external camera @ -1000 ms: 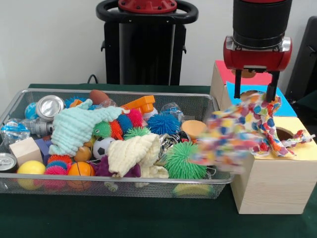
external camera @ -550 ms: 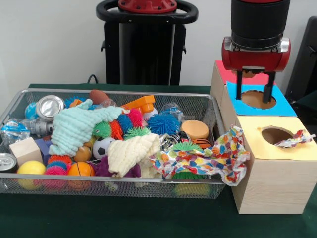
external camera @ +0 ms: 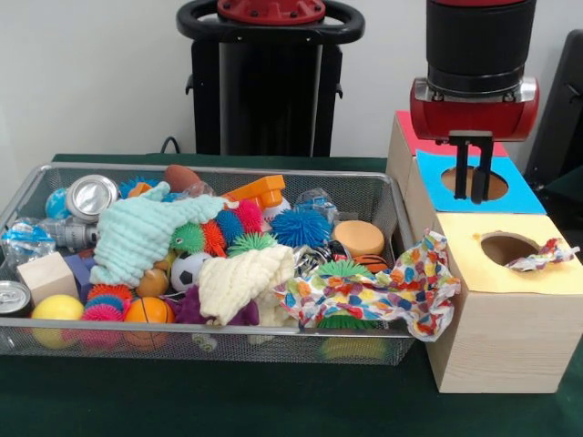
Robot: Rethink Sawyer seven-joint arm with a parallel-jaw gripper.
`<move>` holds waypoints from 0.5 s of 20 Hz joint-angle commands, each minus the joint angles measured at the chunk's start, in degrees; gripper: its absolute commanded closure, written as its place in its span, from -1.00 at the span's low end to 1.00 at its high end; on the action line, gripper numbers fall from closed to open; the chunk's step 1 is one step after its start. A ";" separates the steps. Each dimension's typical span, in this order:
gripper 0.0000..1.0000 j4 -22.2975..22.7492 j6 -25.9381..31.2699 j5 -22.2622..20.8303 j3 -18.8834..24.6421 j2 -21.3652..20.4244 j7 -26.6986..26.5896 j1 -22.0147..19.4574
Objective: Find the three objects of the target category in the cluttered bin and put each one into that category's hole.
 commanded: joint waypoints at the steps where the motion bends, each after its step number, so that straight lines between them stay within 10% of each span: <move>1: 1.00 2.48 0.78 -1.32 0.42 0.64 3.02 0.22; 10: 1.00 -7.81 7.63 -4.04 0.38 4.33 -2.67 -1.96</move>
